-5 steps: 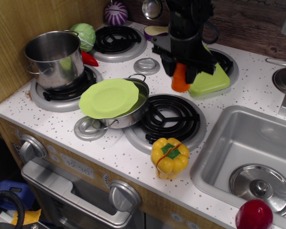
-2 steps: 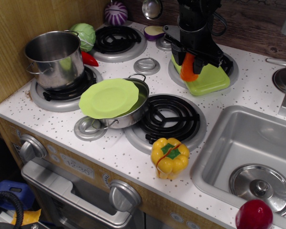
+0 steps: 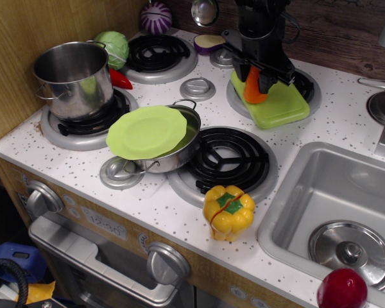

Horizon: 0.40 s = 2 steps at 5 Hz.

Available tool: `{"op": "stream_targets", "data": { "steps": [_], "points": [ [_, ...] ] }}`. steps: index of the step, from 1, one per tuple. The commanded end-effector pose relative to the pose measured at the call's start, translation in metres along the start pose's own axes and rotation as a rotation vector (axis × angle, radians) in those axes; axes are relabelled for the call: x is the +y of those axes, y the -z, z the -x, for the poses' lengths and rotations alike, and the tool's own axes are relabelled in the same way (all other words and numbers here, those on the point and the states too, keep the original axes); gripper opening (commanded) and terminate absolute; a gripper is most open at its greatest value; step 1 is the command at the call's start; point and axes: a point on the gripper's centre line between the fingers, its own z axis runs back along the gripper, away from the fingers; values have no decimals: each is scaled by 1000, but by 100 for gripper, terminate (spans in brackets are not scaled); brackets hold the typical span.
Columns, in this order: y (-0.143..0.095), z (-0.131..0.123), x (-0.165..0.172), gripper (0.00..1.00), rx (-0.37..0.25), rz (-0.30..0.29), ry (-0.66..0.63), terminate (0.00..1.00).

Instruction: Put carrot on cutting board

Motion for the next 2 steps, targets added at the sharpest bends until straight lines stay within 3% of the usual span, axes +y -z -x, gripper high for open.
{"op": "stream_targets", "data": {
  "steps": [1, 2],
  "points": [
    [-7, -23, 7, 0, -79, -35, 5, 0],
    [-8, -28, 5, 100, -100, -50, 24, 0]
  ]
}}
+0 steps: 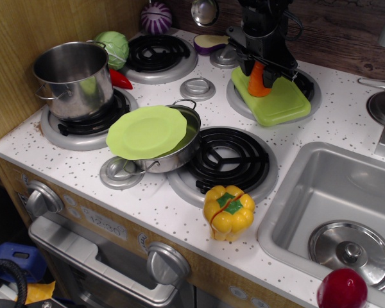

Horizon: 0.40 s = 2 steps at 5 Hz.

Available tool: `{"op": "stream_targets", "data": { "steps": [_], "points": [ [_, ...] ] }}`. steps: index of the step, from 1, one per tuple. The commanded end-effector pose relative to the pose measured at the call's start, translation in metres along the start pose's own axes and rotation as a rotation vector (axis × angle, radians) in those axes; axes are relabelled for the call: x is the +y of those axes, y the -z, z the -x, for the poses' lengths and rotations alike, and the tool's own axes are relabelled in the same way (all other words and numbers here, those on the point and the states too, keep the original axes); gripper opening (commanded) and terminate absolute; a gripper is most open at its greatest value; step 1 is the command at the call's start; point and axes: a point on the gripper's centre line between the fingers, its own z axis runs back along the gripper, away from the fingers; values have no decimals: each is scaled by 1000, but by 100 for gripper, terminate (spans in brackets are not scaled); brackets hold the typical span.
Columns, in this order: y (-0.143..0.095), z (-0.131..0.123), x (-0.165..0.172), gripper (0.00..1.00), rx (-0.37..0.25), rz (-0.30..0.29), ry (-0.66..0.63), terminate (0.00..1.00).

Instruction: Put carrot on cutting board

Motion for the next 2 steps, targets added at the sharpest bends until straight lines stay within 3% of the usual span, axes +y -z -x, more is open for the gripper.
{"op": "stream_targets", "data": {
  "steps": [1, 2],
  "points": [
    [-14, -19, 1, 100, -63, -15, 12, 0],
    [-14, -19, 1, 100, -63, -15, 12, 100]
  ]
}}
